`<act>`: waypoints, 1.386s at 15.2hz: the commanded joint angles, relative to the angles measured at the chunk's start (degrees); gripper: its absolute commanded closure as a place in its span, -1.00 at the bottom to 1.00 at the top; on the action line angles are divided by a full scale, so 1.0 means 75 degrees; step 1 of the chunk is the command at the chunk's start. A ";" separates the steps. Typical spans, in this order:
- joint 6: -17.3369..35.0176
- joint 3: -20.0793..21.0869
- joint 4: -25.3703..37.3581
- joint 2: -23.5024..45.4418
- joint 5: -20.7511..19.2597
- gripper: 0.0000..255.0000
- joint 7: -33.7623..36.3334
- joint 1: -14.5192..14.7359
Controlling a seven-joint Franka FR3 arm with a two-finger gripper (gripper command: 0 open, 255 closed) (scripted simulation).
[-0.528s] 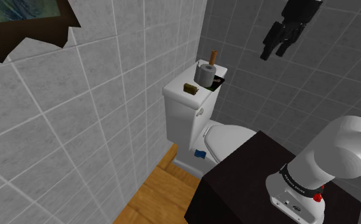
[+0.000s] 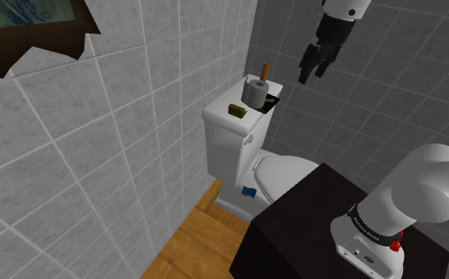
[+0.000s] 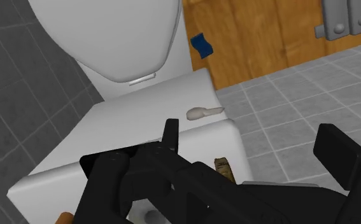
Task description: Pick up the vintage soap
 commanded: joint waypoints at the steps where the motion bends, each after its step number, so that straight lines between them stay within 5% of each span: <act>1: 0.0398 -0.0002 0.0009 0.0455 -0.0046 -1.00 -0.0186 0.0055; 11: 0.2129 -0.0029 0.0705 0.3148 -0.0326 -1.00 -0.1109 0.0226; 21: 0.3148 0.0092 0.2316 0.6036 -0.0689 -1.00 -0.1829 0.0368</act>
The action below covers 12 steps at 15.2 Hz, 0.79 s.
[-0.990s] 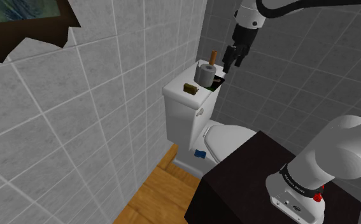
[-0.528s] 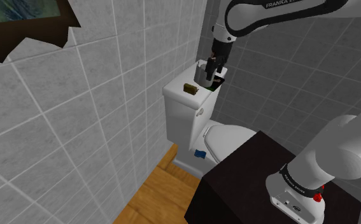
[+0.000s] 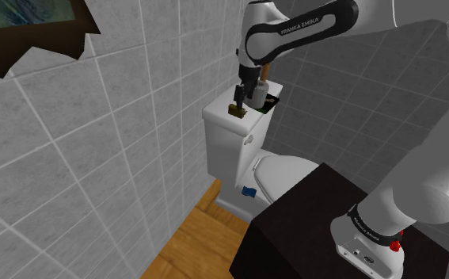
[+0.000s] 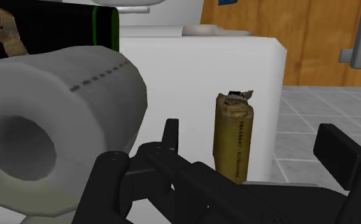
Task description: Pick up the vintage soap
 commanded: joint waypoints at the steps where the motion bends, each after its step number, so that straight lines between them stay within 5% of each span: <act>1: 0.0116 0.0018 0.0393 0.0554 -0.0085 -1.00 -0.0164 0.0018; 11: 0.0812 0.0009 0.0057 0.0919 -0.0149 -1.00 -0.0086 0.0015; 12: 0.0821 0.0006 0.0052 0.0921 -0.0149 1.00 -0.0091 0.0011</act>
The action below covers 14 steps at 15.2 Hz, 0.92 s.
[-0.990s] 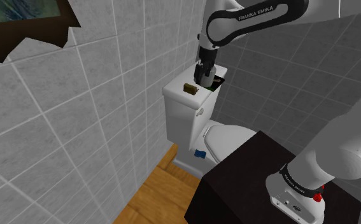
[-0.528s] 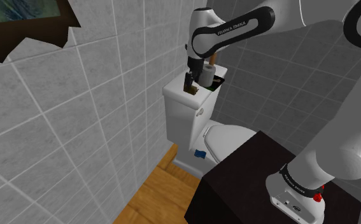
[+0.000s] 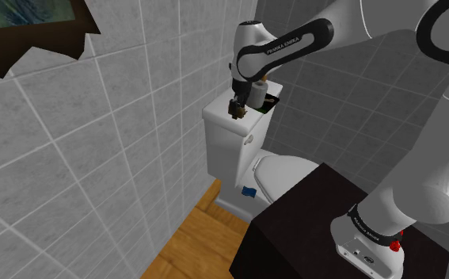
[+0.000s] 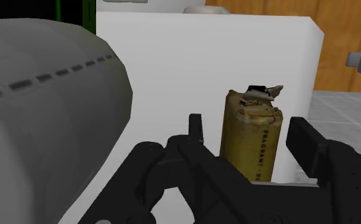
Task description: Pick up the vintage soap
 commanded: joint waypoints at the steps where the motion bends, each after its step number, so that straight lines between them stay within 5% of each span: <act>1: 0.0012 -0.0007 -0.0007 0.0015 -0.0002 1.00 0.0000 -0.0006; 14: -0.0459 0.0006 0.0206 -0.0244 0.0041 1.00 -0.0046 -0.0004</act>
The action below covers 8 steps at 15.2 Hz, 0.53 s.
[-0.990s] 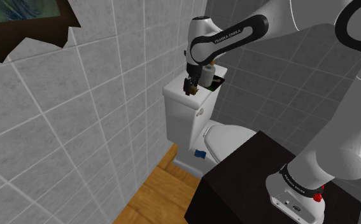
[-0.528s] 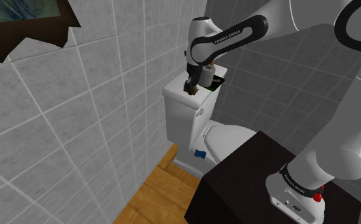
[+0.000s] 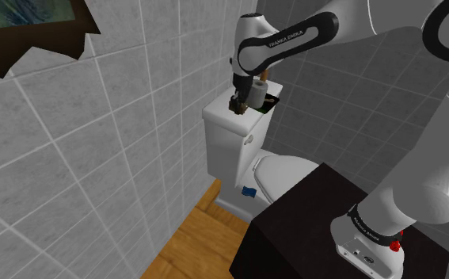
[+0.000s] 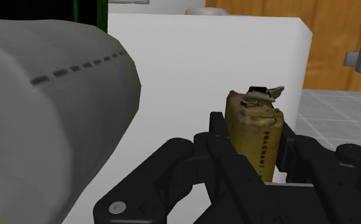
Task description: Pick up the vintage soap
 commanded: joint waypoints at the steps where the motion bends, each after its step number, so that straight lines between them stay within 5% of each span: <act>1: -0.0198 0.0003 0.0091 -0.0105 0.0018 1.00 -0.0026 -0.0003; 8: -0.0854 0.0012 0.0469 -0.0386 0.0067 1.00 -0.0092 -0.0003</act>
